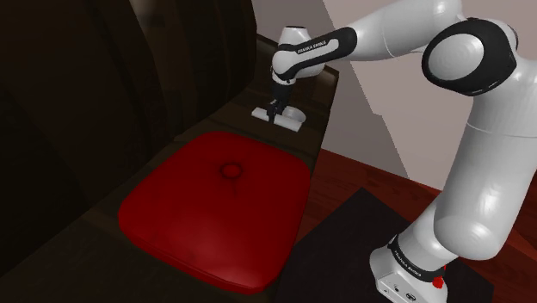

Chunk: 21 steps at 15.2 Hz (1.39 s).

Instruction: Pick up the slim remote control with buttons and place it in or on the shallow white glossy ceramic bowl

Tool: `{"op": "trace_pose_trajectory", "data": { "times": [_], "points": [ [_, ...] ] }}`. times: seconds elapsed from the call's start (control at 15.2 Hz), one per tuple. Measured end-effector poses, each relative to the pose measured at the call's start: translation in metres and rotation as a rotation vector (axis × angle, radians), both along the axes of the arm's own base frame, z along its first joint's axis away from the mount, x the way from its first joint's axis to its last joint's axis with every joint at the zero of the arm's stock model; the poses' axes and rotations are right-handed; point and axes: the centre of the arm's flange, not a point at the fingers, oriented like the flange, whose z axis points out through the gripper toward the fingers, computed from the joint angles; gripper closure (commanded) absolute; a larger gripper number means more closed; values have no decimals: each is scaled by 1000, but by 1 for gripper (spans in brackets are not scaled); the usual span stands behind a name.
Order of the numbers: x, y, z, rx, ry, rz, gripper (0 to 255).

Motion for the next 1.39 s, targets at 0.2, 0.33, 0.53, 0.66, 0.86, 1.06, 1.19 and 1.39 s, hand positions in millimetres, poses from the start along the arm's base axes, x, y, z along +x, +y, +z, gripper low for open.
{"op": "trace_pose_trajectory", "data": {
  "times": [0.2,0.33,0.53,0.66,0.86,1.06,1.19,1.39],
  "points": [
    [2,-1,16,0,0,0,255],
    [8,-16,18,0,0,0,255],
    [21,-49,19,0,0,-1,255],
    [31,-75,25,0,0,-1,255],
    [47,-111,24,0,0,-1,255],
    [63,-147,22,0,1,-1,255],
    [70,-167,22,0,1,-1,255],
    [73,-173,12,0,1,0,255]
  ]
}}
